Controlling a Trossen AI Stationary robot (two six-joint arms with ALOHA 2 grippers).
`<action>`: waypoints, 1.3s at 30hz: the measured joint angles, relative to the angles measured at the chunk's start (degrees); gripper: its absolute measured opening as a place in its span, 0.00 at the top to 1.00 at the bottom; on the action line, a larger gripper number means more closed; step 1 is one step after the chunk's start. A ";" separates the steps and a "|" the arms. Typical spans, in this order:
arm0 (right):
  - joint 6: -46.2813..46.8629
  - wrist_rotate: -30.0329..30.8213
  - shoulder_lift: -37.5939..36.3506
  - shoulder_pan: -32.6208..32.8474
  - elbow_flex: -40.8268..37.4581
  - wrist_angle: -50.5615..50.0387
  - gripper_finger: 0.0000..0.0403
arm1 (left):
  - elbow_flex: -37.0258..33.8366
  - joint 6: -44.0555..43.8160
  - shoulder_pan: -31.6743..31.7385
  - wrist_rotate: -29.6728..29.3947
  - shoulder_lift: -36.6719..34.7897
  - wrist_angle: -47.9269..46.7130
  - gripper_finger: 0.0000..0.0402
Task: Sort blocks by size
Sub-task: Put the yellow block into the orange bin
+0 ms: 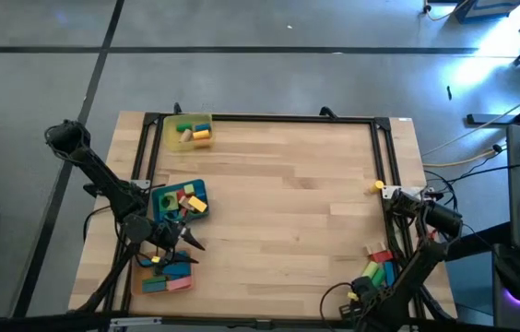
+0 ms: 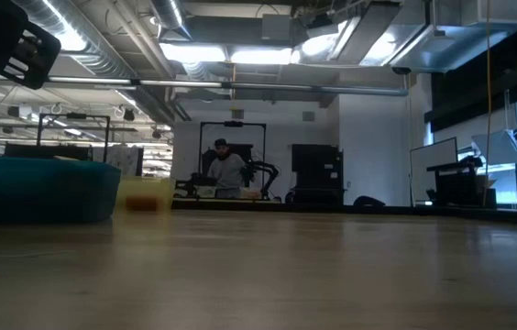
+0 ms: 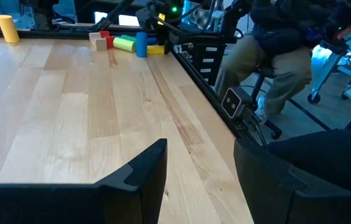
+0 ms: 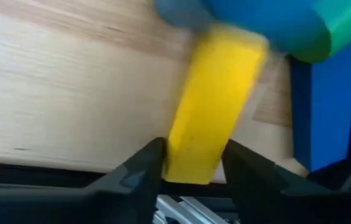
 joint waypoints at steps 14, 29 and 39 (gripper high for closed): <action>-0.43 -0.33 0.46 0.08 2.27 -0.45 0.71 | 0.00 -0.28 0.00 -0.03 0.00 0.02 0.58; -28.54 24.51 0.49 -8.62 8.04 4.16 0.71 | 0.02 -0.34 0.32 -0.06 0.00 0.71 0.58; -62.27 43.64 0.38 -19.54 8.09 15.80 0.71 | 0.04 -6.49 4.14 2.28 -0.02 1.45 0.58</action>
